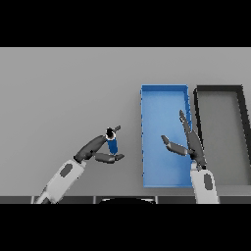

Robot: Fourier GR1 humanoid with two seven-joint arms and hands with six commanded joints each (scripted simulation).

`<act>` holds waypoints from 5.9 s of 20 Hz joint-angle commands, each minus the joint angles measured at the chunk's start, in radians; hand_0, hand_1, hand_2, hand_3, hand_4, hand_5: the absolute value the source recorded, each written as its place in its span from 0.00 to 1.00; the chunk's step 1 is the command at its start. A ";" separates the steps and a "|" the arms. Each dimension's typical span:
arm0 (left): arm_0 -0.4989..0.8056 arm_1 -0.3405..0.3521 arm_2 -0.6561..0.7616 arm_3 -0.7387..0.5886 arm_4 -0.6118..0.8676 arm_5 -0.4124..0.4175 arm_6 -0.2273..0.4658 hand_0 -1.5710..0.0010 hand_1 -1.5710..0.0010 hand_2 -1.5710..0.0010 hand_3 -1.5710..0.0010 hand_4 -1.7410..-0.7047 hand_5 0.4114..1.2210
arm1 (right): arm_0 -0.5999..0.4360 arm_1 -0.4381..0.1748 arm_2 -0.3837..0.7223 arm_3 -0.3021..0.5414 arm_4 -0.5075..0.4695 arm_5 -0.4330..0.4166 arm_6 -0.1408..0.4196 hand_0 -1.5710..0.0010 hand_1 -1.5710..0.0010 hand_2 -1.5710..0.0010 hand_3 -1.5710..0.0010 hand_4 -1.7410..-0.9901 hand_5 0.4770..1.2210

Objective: Pick up the blue pipe and place it into the blue bin.

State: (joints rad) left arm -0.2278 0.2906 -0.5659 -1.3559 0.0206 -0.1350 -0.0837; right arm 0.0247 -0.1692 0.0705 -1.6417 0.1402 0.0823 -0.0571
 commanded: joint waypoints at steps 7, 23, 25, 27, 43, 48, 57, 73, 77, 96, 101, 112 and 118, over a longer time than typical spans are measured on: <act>-0.010 -0.094 0.036 0.046 0.120 -0.046 -0.024 0.89 0.74 0.63 0.62 0.42 0.46 | -0.003 -0.005 0.000 0.001 0.011 -0.006 -0.002 1.00 1.00 1.00 1.00 0.73 0.11; -0.008 -0.166 0.002 -0.053 0.065 0.007 -0.144 0.03 0.02 0.02 0.02 0.25 0.98 | -0.010 -0.003 0.010 0.014 0.033 -0.011 -0.001 1.00 1.00 1.00 1.00 0.79 0.10; -0.026 -0.183 0.007 -0.077 0.064 0.012 -0.114 0.02 0.01 0.01 0.01 0.25 0.99 | -0.014 -0.009 0.005 0.026 0.046 -0.021 -0.002 1.00 1.00 1.00 1.00 0.80 0.10; -0.047 -0.190 0.012 -0.105 0.060 0.011 -0.085 0.01 0.01 0.01 0.01 0.26 0.99 | -0.016 -0.019 -0.002 0.027 0.033 -0.008 -0.002 1.00 1.00 1.00 1.00 0.81 0.11; -0.047 -0.205 0.046 -0.158 0.030 -0.073 -0.021 0.00 0.00 0.00 0.00 0.26 1.00 | 0.293 0.142 0.067 -0.215 0.183 -0.224 -0.004 1.00 0.99 1.00 1.00 0.73 0.13; -0.040 -0.221 0.047 -0.172 -0.001 -0.080 0.004 0.00 0.00 0.00 0.00 0.26 1.00 | 0.261 0.086 0.042 -0.354 -0.006 -0.097 -0.095 1.00 0.99 0.99 1.00 0.76 0.16; -0.040 -0.250 0.058 -0.166 -0.055 -0.105 0.019 0.00 0.00 0.00 0.00 0.26 1.00 | 0.067 -0.086 0.157 -0.487 -0.051 0.127 0.256 1.00 1.00 1.00 1.00 0.68 0.07; -0.041 -0.284 0.121 -0.163 -0.035 -0.207 0.037 0.00 0.00 0.00 0.00 0.27 1.00 | -0.348 0.030 0.298 -0.347 -0.159 0.268 0.517 1.00 1.00 1.00 1.00 0.71 0.05; -0.026 -0.297 0.123 -0.165 -0.057 -0.216 0.038 0.00 0.00 0.00 0.00 0.22 1.00 | -0.418 0.059 0.305 -0.289 -0.182 0.292 0.539 0.89 0.85 0.84 0.91 0.65 0.06; -0.037 -0.322 0.148 -0.153 -0.081 -0.208 -0.027 0.00 0.00 0.00 0.20 0.01 1.00 | -0.366 0.197 0.292 -0.264 -0.166 0.308 0.440 0.01 0.01 0.01 0.02 0.33 0.96; -0.042 -0.288 0.149 -0.152 -0.128 -0.270 -0.018 0.62 0.64 0.65 0.73 0.47 1.00 | -0.365 0.234 0.289 -0.267 -0.111 0.303 0.473 0.00 0.00 0.00 0.01 0.32 0.99; -0.030 -0.297 0.163 -0.136 -0.115 -0.275 0.145 0.97 0.97 0.97 0.98 0.74 0.21 | -0.345 0.280 0.246 -0.264 -0.066 0.339 0.384 0.00 0.00 0.00 0.00 0.32 1.00; -0.047 -0.301 0.168 -0.109 -0.129 -0.258 0.182 0.99 0.99 0.99 0.99 0.75 0.11 | -0.428 0.334 0.160 -0.308 -0.170 0.343 0.502 0.00 0.00 0.00 0.00 0.33 1.00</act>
State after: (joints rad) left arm -0.2747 -0.0106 -0.3985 -1.4648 -0.1093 -0.3936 0.1012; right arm -0.4042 0.1650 0.2296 -1.9504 -0.0285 0.4262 0.4421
